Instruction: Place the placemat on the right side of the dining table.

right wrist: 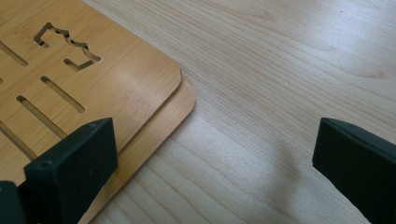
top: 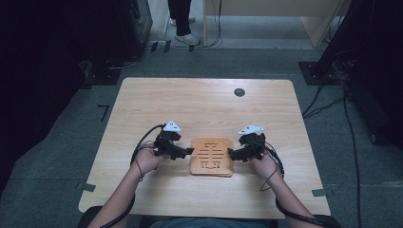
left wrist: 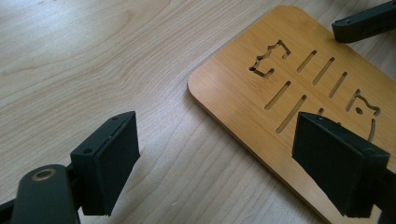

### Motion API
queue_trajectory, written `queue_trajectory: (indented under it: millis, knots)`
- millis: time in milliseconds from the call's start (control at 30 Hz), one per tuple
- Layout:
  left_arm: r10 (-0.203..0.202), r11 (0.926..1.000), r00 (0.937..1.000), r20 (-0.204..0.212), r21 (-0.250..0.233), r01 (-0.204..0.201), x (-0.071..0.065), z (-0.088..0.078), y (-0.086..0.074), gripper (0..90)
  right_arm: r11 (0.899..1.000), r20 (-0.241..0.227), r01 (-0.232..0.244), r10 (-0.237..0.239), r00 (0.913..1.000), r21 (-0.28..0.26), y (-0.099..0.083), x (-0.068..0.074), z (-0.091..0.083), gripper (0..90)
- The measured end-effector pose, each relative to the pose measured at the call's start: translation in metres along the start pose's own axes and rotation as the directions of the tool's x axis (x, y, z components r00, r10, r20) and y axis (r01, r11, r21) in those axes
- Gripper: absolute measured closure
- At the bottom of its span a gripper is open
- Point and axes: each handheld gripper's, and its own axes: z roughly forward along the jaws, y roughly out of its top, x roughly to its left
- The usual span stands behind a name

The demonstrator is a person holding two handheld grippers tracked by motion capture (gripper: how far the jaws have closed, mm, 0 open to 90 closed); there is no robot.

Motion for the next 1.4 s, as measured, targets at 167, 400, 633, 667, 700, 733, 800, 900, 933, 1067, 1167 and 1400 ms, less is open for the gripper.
queue_trajectory:
  millis: [167,400,633,667,700,733,800,900,933,1067,1167,1400]
  knots:
    - [-0.004,1.0000,0.9999,-0.013,0.003,0.004,0.001,0.002,-0.001,14.1,1.000,0.002,0.005,-0.005,1.0000,-0.003,0.001,0.003,0.001,0.0]
    - [-0.034,0.9994,0.9993,0.014,-0.002,0.034,0.001,0.002,0.000,14.1,1.000,0.010,0.006,-0.006,0.9999,-0.005,0.003,0.007,0.003,0.0]
    - [-0.011,0.9997,0.9994,0.034,0.022,0.010,-0.005,0.006,-0.001,14.2,1.000,0.010,0.004,-0.004,0.9999,-0.007,0.004,0.010,0.004,0.0]
    - [-0.006,0.9997,0.9995,0.031,0.022,0.006,-0.005,0.006,-0.001,14.2,1.000,0.008,0.004,-0.004,1.0000,-0.009,0.005,0.010,0.004,0.0]
    - [-0.004,0.9997,0.9995,0.032,0.023,0.003,-0.005,0.007,-0.001,14.2,1.000,0.006,0.000,0.000,1.0000,-0.010,0.005,0.011,0.005,0.0]
    - [-0.007,0.9997,0.9994,0.033,0.024,0.006,-0.005,0.007,-0.001,14.2,1.000,0.006,-0.001,0.001,1.0000,-0.012,0.005,0.011,0.006,0.0]
    - [-0.011,0.9997,0.9992,0.037,0.022,0.010,-0.005,0.007,-0.001,14.2,1.000,0.004,0.001,-0.001,1.0000,-0.016,0.006,0.013,0.007,0.0]
    - [-0.009,0.9997,0.9991,0.042,0.024,0.008,-0.006,0.007,0.000,16.8,1.000,0.006,0.012,-0.012,0.9999,-0.014,0.007,0.016,0.009,0.0]
    - [-0.007,0.9996,0.9991,0.043,0.027,0.006,-0.007,0.007,0.000,16.8,1.000,0.007,0.013,-0.013,0.9999,-0.011,0.007,0.017,0.009,0.0]
    - [-0.005,0.9995,0.9988,0.048,0.030,0.003,-0.008,0.007,0.000,16.8,1.000,0.007,0.018,-0.018,0.9998,-0.014,0.007,0.019,0.009,0.0]
    - [-0.005,0.9996,0.9988,0.050,0.029,0.003,-0.009,0.008,0.000,16.9,1.000,0.005,0.016,-0.016,0.9999,-0.019,0.008,0.019,0.009,0.0]
    - [0.001,0.9993,0.9989,0.047,0.038,-0.002,-0.012,0.008,0.002,27.7,0.999,-0.001,0.001,-0.001,1.0000,-0.032,0.010,0.017,0.004,0.0]
